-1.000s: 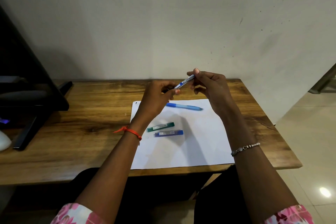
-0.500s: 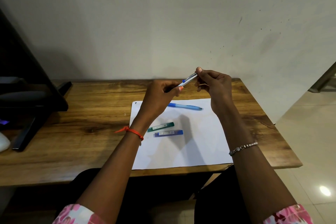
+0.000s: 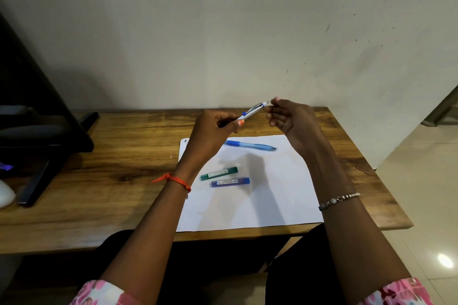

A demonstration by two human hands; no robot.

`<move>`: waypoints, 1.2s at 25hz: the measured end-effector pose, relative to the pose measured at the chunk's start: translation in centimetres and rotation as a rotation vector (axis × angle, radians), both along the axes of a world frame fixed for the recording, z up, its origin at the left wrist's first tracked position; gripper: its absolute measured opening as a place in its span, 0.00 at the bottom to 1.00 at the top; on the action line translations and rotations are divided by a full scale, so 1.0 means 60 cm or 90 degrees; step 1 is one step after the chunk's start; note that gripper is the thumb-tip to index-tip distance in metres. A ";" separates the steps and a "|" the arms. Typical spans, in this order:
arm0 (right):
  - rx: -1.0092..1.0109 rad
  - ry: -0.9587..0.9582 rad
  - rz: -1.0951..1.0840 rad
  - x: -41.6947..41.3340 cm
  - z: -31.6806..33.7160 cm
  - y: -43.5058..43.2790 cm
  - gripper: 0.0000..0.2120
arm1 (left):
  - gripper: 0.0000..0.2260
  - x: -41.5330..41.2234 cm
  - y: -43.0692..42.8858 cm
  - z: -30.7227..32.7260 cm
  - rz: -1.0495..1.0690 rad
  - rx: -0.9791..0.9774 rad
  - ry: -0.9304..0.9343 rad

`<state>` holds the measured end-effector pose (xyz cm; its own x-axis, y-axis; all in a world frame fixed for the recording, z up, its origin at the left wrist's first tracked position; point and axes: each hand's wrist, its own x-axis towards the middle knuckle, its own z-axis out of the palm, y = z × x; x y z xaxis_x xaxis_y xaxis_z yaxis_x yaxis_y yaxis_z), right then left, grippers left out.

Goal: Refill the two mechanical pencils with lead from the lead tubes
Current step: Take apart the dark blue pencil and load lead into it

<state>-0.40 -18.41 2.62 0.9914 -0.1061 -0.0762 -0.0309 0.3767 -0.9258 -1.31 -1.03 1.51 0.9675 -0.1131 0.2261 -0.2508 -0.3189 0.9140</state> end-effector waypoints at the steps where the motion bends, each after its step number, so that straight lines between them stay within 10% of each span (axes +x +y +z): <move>1: 0.028 0.020 0.032 0.001 0.002 0.001 0.07 | 0.08 0.000 -0.001 0.000 -0.002 0.001 0.000; 30: -0.160 0.051 -0.025 0.009 -0.019 -0.021 0.06 | 0.08 0.002 0.007 0.000 0.029 0.034 0.028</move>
